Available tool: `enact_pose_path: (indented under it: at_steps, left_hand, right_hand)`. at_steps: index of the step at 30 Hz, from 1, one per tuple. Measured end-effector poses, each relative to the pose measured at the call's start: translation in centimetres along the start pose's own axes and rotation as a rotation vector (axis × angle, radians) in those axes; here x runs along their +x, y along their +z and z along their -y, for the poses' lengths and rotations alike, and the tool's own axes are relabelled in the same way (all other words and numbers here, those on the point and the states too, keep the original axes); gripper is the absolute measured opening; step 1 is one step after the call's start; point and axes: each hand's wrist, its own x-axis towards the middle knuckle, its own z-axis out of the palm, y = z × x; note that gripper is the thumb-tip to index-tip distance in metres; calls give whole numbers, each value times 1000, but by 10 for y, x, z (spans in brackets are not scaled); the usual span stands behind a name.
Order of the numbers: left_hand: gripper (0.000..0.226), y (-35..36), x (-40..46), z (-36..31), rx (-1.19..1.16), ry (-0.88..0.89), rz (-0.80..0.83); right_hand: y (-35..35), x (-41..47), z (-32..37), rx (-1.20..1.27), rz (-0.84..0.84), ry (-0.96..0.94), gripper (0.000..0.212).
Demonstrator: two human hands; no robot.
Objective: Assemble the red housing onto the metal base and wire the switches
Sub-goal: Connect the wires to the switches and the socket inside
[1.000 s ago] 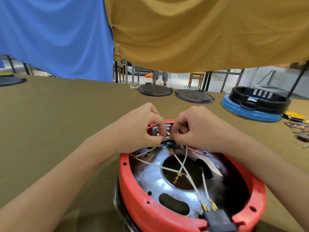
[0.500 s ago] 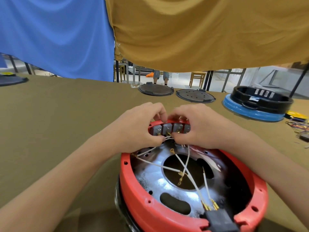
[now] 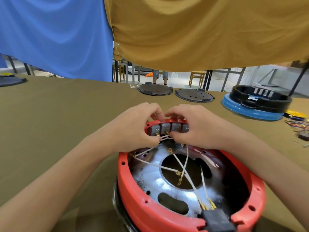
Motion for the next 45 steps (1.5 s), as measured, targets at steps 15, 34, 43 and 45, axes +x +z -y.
enact_pose_path:
  at_steps: [15,34,43,45]
  left_hand:
    - [33,1,0,3,-57,-39,-9]
    - [32,0,1,4,-44,-12,-1]
    - [35,1,1,2,-23,6,18]
    - [35,2,2,2,-6,4,25]
  right_hand:
    - [1,0,-1,-5,-8,-2,36]
    - [3,0,-3,32,-10,-2,41]
    - [2,1,-2,73,-23,26,37]
    - [2,2,-2,69,-28,31,35]
